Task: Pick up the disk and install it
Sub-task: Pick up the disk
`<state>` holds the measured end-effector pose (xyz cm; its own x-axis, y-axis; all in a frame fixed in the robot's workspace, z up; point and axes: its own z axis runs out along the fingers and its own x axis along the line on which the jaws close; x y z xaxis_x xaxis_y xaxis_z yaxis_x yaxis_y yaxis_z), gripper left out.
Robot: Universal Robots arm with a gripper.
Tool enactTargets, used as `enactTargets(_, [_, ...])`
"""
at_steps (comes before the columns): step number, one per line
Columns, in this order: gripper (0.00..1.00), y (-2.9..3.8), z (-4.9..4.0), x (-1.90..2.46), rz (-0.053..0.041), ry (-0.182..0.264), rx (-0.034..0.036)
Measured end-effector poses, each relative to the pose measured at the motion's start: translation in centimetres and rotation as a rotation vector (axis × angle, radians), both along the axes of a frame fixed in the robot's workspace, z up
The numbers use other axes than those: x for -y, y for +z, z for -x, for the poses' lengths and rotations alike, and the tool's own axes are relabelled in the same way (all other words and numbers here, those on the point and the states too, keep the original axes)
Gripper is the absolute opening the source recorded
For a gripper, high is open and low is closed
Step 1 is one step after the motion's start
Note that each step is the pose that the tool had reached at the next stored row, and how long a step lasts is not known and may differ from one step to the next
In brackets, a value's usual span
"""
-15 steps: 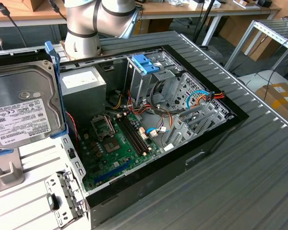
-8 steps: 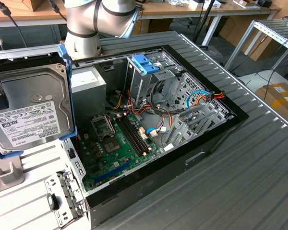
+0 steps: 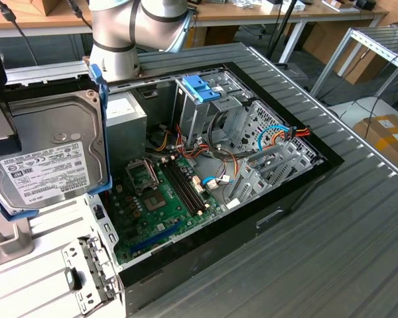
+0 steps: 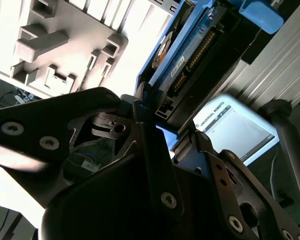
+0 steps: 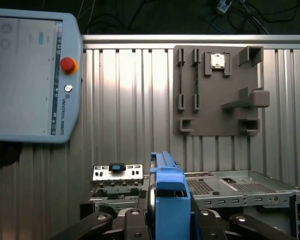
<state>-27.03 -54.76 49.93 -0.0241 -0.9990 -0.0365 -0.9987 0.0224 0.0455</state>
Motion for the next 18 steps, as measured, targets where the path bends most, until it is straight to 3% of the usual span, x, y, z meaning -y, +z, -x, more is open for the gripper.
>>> enactTargets(18, [0.37,-0.05,-0.83,0.99,-0.0001,0.000,0.0001])
